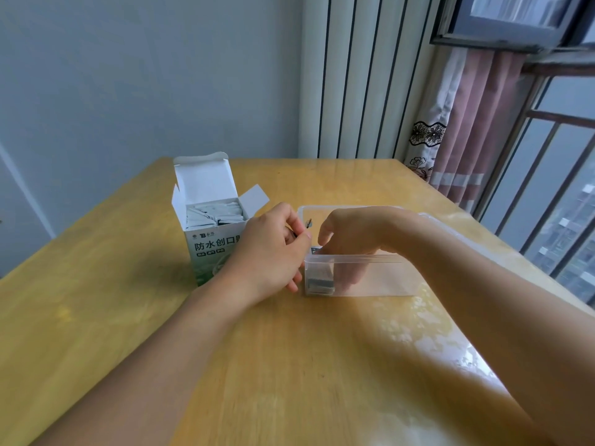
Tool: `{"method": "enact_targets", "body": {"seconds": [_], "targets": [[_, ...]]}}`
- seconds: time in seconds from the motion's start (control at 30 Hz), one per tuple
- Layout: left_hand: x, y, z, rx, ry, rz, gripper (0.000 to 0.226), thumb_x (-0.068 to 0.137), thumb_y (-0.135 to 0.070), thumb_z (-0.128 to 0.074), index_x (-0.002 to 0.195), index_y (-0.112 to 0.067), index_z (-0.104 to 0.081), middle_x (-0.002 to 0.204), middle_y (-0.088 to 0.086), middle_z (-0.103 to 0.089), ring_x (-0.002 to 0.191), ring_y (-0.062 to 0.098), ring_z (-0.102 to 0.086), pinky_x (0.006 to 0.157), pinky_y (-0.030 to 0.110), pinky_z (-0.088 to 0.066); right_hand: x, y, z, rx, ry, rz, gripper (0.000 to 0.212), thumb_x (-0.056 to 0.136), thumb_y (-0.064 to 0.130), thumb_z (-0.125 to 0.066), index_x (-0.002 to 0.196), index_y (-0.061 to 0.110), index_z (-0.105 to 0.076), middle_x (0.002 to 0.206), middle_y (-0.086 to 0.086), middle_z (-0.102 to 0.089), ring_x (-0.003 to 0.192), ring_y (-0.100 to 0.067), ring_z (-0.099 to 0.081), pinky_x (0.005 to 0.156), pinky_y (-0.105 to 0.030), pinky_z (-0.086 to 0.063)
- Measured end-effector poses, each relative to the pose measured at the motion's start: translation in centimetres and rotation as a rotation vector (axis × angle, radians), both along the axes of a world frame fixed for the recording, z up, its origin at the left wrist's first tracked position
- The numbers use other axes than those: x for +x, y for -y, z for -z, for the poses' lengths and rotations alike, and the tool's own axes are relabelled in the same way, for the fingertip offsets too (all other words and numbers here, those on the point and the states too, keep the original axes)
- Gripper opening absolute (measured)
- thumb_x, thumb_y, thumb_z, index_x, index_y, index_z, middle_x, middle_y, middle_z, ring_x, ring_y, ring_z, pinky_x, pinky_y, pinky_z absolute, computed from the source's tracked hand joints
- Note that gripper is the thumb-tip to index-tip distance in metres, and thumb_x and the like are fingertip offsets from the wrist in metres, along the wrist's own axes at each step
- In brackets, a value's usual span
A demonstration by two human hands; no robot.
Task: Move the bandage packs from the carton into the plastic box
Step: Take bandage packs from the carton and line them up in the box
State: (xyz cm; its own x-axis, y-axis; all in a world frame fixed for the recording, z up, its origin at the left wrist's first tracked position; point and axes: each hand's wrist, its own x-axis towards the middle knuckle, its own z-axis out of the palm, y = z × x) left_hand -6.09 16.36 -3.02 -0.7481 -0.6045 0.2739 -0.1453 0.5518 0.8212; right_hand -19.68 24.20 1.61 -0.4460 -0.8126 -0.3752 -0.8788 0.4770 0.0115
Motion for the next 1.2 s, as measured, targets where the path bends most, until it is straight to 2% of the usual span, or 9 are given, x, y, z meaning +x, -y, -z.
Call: {"method": "enact_targets", "body": {"seconds": [0.27, 0.37, 0.53, 0.7, 0.8, 0.9, 1.0, 1.1, 1.2], "targets": [[0.1, -0.1, 0.0, 0.001, 0.000, 0.011, 0.011, 0.099, -0.013, -0.056, 0.090, -0.008, -0.053, 0.061, 0.009, -0.064, 0.045, 0.026, -0.065, 0.040, 0.031, -0.053, -0.3, 0.0, 0.2, -0.113, 0.111, 0.073, 0.048, 0.077, 0.032, -0.080, 0.122, 0.018, -0.068, 0.110, 0.000, -0.071, 0.106, -0.024, -0.065, 0.098, -0.041, -0.053], [0.1, 0.0, -0.1, -0.002, -0.001, 0.017, 0.012, 0.100, -0.014, -0.057, 0.090, -0.009, -0.053, 0.062, 0.010, -0.064, 0.045, 0.026, -0.065, 0.041, 0.032, -0.054, 0.0, -0.1, -0.1, -0.136, 0.142, 0.076, 0.056, 0.072, 0.038, -0.082, 0.124, 0.022, -0.067, 0.112, 0.003, -0.068, 0.107, -0.022, -0.062, 0.099, -0.039, -0.051], [0.1, 0.0, -0.1, -0.004, 0.007, 0.022, 0.011, 0.100, -0.014, -0.056, 0.091, -0.009, -0.052, 0.062, 0.010, -0.064, 0.046, 0.026, -0.066, 0.042, 0.034, -0.055, 0.1, 0.0, 0.0, -0.117, 0.154, 0.080, 0.065, 0.071, 0.037, -0.083, 0.130, 0.020, -0.062, 0.089, 0.009, -0.065, 0.099, -0.021, -0.065, 0.093, -0.034, -0.052], [0.2, -0.1, -0.2, 0.000, 0.002, 0.007, 0.009, 0.099, -0.015, -0.057, 0.093, -0.010, -0.052, 0.062, 0.010, -0.066, 0.047, 0.025, -0.067, 0.043, 0.034, -0.056, -0.5, 0.5, 0.8, -0.177, 0.298, 0.165, 0.045, 0.081, 0.030, -0.081, 0.121, 0.016, -0.067, 0.082, -0.005, -0.078, 0.068, -0.014, -0.076, 0.070, -0.026, -0.061], [0.3, -0.1, -0.3, -0.014, 0.002, -0.004, 0.008, 0.099, -0.017, -0.057, 0.096, -0.012, -0.052, 0.063, 0.010, -0.067, 0.046, 0.023, -0.067, 0.043, 0.033, -0.056, -0.6, 0.5, 0.7, -0.203, 0.299, 0.163, 0.042, 0.084, 0.022, -0.078, 0.124, 0.016, -0.066, 0.087, -0.004, -0.076, 0.068, -0.016, -0.076, 0.072, -0.027, -0.062], [0.4, -0.1, -0.3, -0.015, -0.014, -0.013, 0.010, 0.099, -0.020, -0.058, 0.094, -0.015, -0.051, 0.064, 0.009, -0.067, 0.046, 0.024, -0.066, 0.043, 0.034, -0.055, -0.8, 0.7, 0.9, -0.227, 0.297, 0.168, 0.039, 0.089, 0.019, -0.073, 0.127, 0.019, -0.063, 0.073, 0.003, -0.072, 0.068, -0.018, -0.077, 0.074, -0.030, -0.062], [0.5, -0.1, -0.4, -0.044, -0.032, -0.038, 0.014, 0.100, -0.028, -0.056, 0.092, -0.018, -0.050, 0.064, 0.008, -0.068, 0.047, 0.025, -0.066, 0.043, 0.038, -0.056, -1.0, 0.6, 0.7, -0.241, 0.373, 0.189, 0.047, 0.088, 0.025, -0.076, 0.131, 0.016, -0.057, 0.070, -0.005, -0.076, 0.068, -0.022, -0.077, 0.071, -0.031, -0.062], [0.8, -0.1, -1.0, -0.193, -0.121, -0.059, 0.022, 0.101, -0.039, -0.051, 0.089, -0.020, -0.050, 0.062, 0.005, -0.066, 0.048, 0.020, -0.063, 0.046, 0.039, -0.054, -0.9, 0.1, -0.6, -0.337, 0.356, 0.176, 0.052, 0.086, 0.030, -0.077, 0.131, 0.012, -0.057, 0.075, -0.009, -0.077, 0.065, -0.022, -0.076, 0.062, -0.031, -0.062], [1.8, 0.8, -2.8, -0.273, -0.304, -0.121, 0.023, 0.101, -0.036, -0.053, 0.086, -0.019, -0.051, 0.058, 0.003, -0.062, 0.043, 0.009, -0.052, 0.048, 0.031, -0.048, -0.3, -0.7, -2.7, -0.492, 0.269, 0.073, 0.038, 0.087, 0.030, -0.076, 0.121, 0.016, -0.064, 0.075, -0.003, -0.076, 0.060, -0.012, -0.073, 0.054, -0.023, -0.058]]}}
